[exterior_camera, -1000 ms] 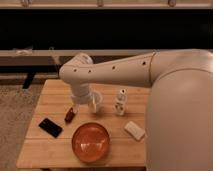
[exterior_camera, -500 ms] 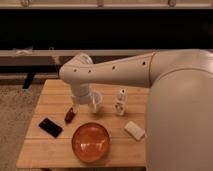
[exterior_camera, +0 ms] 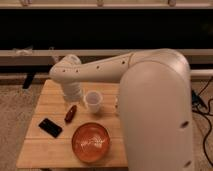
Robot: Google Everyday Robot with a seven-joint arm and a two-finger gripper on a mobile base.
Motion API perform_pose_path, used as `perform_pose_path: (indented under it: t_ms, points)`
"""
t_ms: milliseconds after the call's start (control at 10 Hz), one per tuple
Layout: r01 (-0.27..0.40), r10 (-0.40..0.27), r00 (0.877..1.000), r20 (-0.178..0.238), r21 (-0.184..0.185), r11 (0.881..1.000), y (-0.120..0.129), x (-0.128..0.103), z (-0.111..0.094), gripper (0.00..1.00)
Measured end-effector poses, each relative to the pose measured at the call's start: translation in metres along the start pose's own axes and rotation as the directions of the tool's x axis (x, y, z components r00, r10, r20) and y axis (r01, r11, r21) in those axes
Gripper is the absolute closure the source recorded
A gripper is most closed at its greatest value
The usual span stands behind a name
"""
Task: Drag the pepper across the table
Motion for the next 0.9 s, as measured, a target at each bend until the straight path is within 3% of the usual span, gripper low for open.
perform_pose_path:
  t_ms: [300, 600, 900]
  points:
    - [-0.001, 0.001, 1.000, -0.021, 0.001, 1.000, 0.030, -0.035, 0.040, 0.35]
    - [-0.025, 0.024, 0.997, -0.067, -0.004, 1.000, 0.029, -0.054, 0.080, 0.35]
    - [-0.043, 0.040, 0.992, -0.116, -0.023, 0.999, 0.031, -0.065, 0.101, 0.35]
